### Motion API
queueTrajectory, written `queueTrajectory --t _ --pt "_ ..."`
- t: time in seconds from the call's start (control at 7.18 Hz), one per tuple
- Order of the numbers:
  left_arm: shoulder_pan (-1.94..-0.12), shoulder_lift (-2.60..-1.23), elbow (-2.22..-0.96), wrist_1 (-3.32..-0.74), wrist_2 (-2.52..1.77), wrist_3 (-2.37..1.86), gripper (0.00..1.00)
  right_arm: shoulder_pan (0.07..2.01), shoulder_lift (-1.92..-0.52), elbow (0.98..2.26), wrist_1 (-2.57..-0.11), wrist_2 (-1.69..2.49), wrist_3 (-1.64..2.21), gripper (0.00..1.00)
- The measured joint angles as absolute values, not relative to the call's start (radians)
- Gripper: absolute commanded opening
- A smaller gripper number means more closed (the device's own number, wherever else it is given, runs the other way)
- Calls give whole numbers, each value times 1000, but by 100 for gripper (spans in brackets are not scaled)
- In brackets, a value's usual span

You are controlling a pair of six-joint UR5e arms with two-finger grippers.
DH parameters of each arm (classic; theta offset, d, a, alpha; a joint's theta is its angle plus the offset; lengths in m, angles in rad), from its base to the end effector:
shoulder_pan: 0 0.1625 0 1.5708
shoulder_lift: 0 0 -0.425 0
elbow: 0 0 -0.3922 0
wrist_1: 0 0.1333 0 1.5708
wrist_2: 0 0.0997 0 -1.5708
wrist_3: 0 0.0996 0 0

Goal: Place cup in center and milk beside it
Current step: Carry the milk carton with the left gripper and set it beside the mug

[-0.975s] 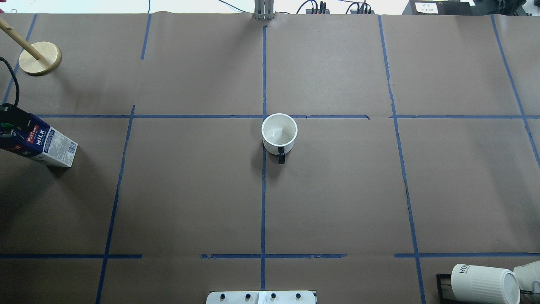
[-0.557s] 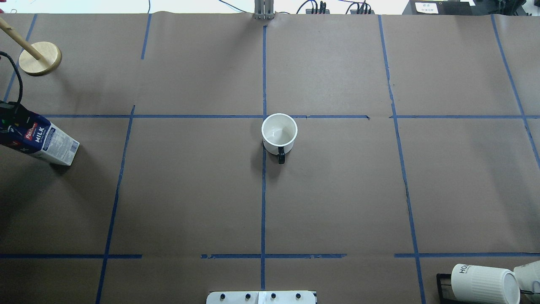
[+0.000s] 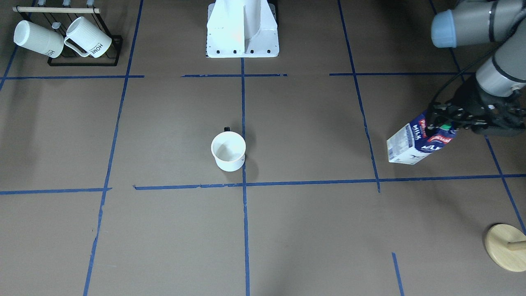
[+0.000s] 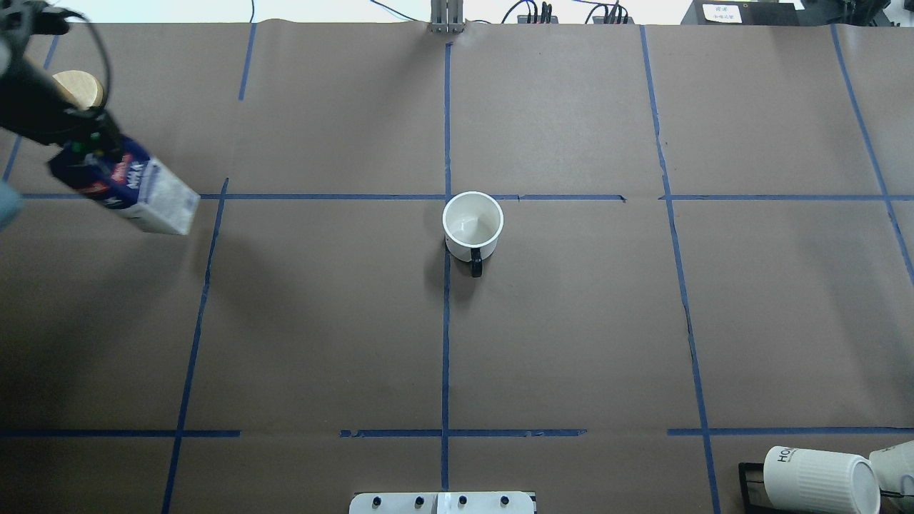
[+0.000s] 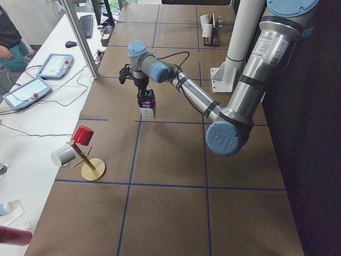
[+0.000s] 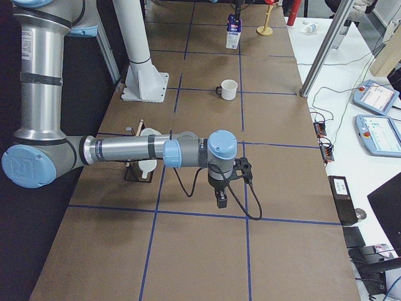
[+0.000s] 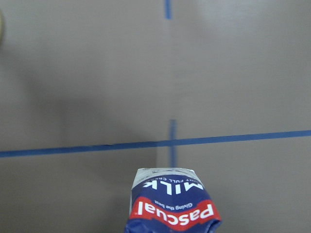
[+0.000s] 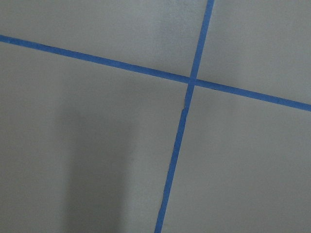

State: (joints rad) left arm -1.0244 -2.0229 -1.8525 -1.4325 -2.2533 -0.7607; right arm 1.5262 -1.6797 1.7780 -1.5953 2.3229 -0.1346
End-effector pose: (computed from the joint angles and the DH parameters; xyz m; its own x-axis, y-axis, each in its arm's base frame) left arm 0.2530 -0.5517 0.2902 0.6437 0.0234 -0.7649 0.0188 0.9988 0.0463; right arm 0.0452 -0.4514 0.6117 0.7147 -0.2158 0.6653 0.1417 0.9762 0.1645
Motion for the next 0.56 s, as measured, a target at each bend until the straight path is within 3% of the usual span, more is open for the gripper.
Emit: queueTrajectory --t 0.56 --pt "-771 -2394 -1658 -1389 -2105 -1064 36 1525 -1680 1776 -1595 2325 -133 99"
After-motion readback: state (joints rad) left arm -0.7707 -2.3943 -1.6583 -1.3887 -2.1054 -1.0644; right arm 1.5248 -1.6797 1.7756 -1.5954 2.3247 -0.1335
